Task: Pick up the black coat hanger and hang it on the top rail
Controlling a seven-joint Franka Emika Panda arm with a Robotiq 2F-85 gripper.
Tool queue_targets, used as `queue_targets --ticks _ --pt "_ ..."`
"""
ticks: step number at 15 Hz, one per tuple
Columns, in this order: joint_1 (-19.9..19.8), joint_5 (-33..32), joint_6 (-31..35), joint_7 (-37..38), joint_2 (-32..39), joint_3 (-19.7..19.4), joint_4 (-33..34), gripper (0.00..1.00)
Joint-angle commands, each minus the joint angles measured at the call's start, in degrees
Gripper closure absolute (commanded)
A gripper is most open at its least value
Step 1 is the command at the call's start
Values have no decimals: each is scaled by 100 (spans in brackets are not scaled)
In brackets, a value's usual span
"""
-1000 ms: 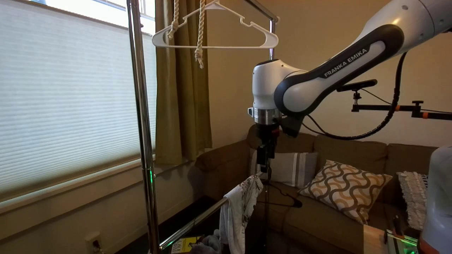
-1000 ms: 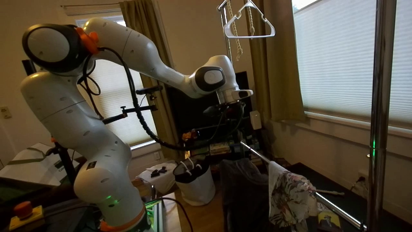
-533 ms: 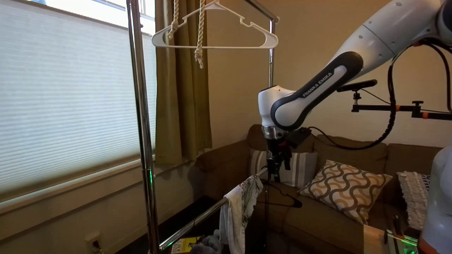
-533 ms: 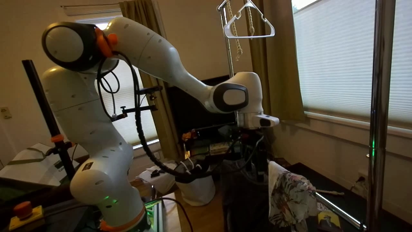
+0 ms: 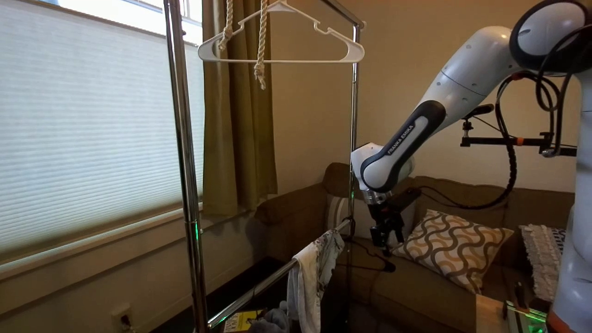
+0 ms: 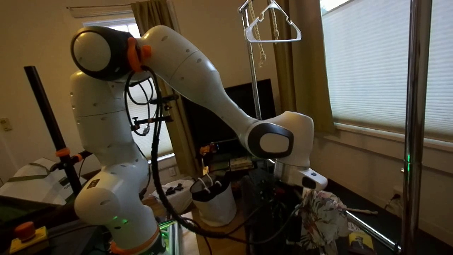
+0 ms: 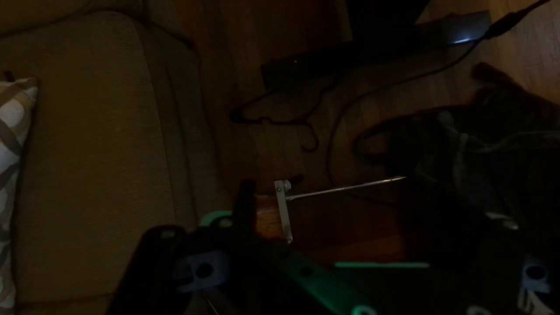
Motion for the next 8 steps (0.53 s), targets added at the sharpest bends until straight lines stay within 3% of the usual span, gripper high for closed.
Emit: queue_targets --ticks 1,6,8 --pt "58 5 -8 -5 -5 -29 36 0" --pt "131 4 -9 9 -87 27 52 0" --pt "-3 427 -238 -722 266 -46 254 0"
